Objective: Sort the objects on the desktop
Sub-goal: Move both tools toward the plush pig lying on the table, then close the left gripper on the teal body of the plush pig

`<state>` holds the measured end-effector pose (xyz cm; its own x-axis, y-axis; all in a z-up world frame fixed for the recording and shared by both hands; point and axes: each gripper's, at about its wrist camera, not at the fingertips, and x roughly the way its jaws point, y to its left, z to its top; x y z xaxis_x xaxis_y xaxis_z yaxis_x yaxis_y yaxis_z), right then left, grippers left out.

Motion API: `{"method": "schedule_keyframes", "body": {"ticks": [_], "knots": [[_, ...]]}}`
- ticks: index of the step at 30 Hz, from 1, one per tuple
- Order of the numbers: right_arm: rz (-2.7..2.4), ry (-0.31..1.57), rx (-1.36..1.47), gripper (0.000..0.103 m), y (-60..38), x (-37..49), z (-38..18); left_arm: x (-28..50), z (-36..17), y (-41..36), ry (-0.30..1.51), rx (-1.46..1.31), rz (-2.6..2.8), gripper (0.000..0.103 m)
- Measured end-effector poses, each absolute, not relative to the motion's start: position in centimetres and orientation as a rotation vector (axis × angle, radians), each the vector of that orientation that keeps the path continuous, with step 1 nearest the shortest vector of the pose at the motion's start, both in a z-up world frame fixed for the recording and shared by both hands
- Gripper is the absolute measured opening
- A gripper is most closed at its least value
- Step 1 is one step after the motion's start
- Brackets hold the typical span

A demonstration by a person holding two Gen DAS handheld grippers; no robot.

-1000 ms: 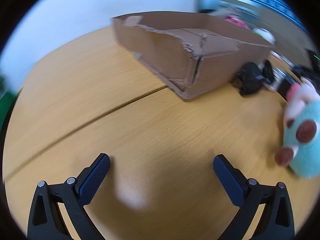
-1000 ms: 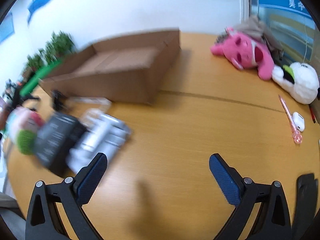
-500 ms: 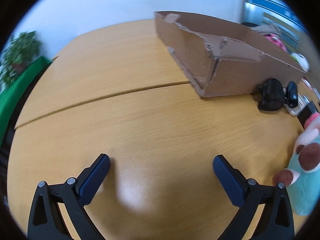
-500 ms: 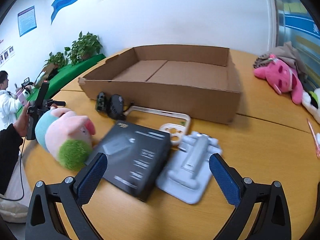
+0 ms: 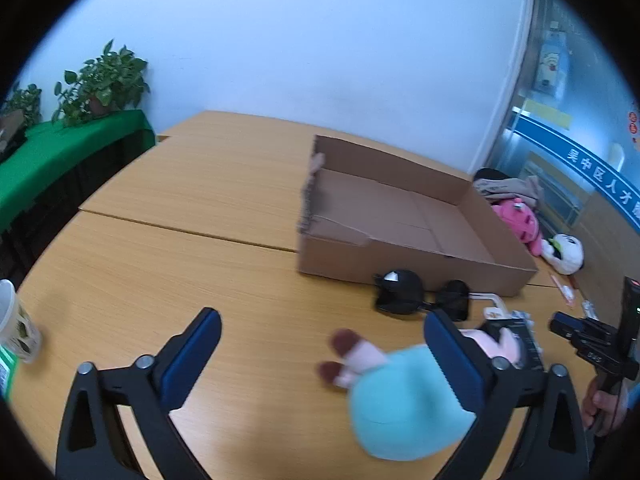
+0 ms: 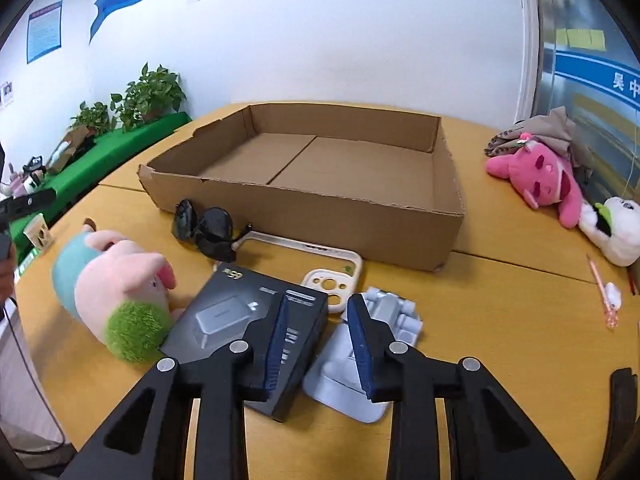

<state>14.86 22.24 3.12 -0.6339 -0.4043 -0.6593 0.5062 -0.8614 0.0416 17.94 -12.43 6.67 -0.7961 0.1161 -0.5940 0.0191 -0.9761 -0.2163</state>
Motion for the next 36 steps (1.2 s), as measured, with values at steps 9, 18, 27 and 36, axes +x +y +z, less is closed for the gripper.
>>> {"method": "schedule_keyframes", "body": {"ticks": [9, 18, 27, 36], "knots": [[-2.391, 0.159, 0.884, 0.103, 20.8, 16.0, 4.4, 16.3, 5.0, -5.7, -0.256, -1.023, 2.834, 0.065], [-2.317, 0.203, 0.903, 0.103, 19.2, 17.0, 3.4, 16.9, 5.1, -6.9, -0.367, -0.998, 2.825, 0.078], [-2.392, 0.228, 0.859, 0.068, 18.7, 17.6, 3.7, 17.1, 4.8, -5.8, -0.328, -1.014, 2.850, 0.034], [-2.371, 0.207, 0.844, 0.088, 18.7, 17.7, 4.2, 16.4, 4.3, -5.8, -0.367, -1.059, 2.807, 0.042]]}}
